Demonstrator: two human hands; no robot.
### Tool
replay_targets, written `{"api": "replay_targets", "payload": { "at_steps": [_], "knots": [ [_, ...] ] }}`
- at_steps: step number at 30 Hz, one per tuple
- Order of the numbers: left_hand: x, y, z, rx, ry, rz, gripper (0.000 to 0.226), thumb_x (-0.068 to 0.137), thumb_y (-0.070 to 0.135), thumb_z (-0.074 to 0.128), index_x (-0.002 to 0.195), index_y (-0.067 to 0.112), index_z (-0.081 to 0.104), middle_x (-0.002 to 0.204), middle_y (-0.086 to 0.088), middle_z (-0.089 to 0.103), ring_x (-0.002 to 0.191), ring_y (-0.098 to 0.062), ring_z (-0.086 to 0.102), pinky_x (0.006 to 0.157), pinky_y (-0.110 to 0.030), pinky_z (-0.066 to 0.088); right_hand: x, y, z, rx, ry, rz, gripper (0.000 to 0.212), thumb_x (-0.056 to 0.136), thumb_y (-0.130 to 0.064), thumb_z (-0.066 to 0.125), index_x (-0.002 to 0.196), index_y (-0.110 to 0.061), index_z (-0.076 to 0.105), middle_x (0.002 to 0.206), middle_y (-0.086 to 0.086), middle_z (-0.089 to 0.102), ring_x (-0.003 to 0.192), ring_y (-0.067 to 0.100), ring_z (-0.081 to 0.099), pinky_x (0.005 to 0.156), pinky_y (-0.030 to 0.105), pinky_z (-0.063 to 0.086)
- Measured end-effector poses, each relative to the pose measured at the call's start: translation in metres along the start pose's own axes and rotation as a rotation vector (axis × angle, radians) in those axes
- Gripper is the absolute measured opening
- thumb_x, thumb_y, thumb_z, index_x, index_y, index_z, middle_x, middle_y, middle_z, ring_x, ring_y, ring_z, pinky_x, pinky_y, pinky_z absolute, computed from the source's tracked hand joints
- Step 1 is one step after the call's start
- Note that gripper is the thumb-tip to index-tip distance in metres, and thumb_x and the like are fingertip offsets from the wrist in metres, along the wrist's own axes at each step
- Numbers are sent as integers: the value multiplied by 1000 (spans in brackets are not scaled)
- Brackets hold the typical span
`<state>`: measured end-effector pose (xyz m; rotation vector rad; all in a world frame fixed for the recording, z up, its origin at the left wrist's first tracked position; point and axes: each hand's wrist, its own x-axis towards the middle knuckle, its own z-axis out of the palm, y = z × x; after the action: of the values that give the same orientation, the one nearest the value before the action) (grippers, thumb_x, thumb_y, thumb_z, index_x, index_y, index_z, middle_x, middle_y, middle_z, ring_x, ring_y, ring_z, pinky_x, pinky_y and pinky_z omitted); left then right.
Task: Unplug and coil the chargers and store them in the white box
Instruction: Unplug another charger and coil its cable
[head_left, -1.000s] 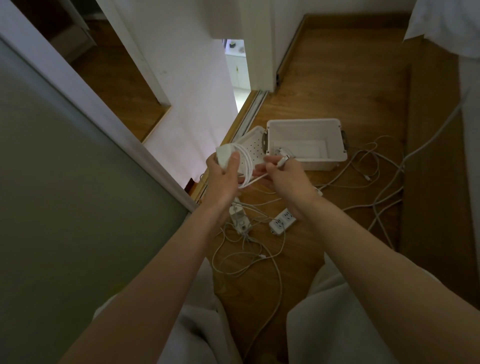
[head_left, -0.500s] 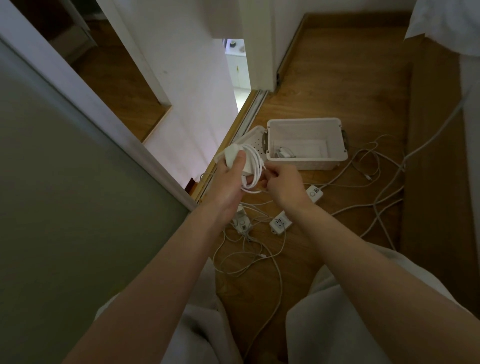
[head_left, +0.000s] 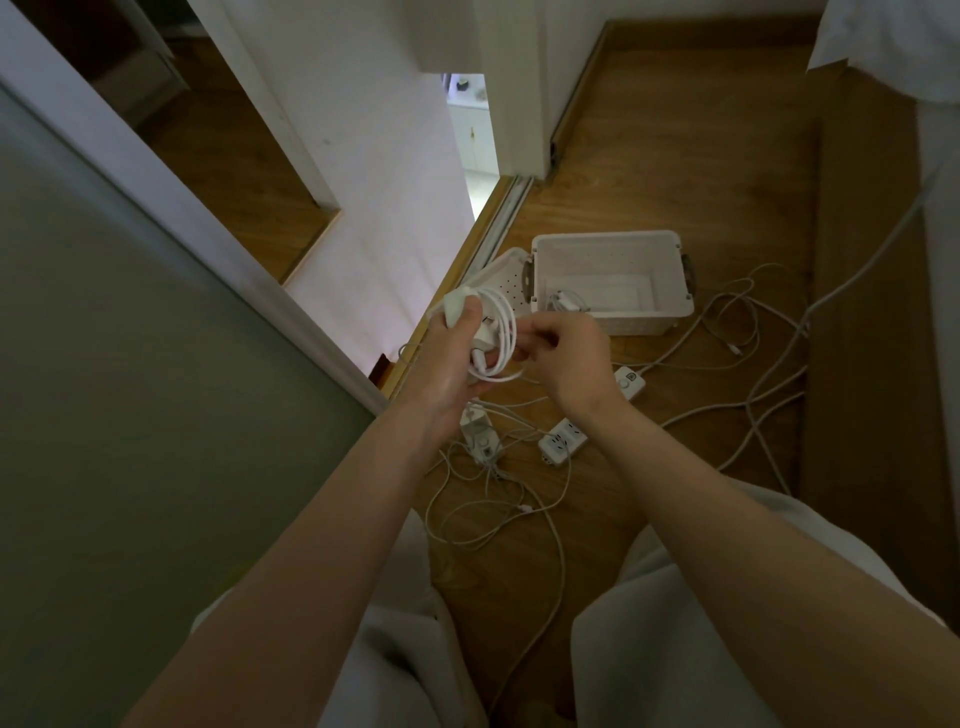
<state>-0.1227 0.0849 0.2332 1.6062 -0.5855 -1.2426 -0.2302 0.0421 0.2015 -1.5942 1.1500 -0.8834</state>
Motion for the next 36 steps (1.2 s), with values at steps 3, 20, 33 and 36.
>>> {"api": "replay_targets", "payload": {
  "at_steps": [3, 20, 33, 36],
  "knots": [
    [0, 2, -2, -24, -11, -54, 41, 100, 37, 36, 136, 18, 42, 118, -12, 62, 97, -24, 64, 73, -35, 54, 1, 1, -1, 104, 61, 72, 17, 87, 1, 59, 101, -2, 67, 80, 7, 69, 69, 6, 64, 72, 20, 56],
    [-5, 0, -8, -89, -42, -276, 40, 101, 39, 30, 117, 13, 56, 103, -13, 62, 81, -21, 58, 70, -35, 46, -9, -11, -1, 134, -130, 16, 17, 89, 5, 51, 99, -10, 52, 73, 1, 59, 63, 2, 57, 58, 16, 49],
    [-5, -4, -4, 171, 71, -112, 36, 103, 33, 30, 132, 15, 41, 86, -2, 57, 75, -17, 58, 75, -35, 52, -14, -6, 10, -260, -146, -96, 10, 92, -15, 55, 101, -13, 57, 104, 1, 51, 87, 10, 53, 80, 14, 45],
    [-3, -7, -1, 224, 71, -101, 38, 103, 33, 29, 135, 16, 38, 97, -5, 58, 76, -17, 58, 66, -30, 50, -17, -12, 10, -342, -71, -221, 13, 94, -9, 51, 106, -9, 54, 107, -2, 41, 92, 6, 42, 74, 4, 36]
  ]
}}
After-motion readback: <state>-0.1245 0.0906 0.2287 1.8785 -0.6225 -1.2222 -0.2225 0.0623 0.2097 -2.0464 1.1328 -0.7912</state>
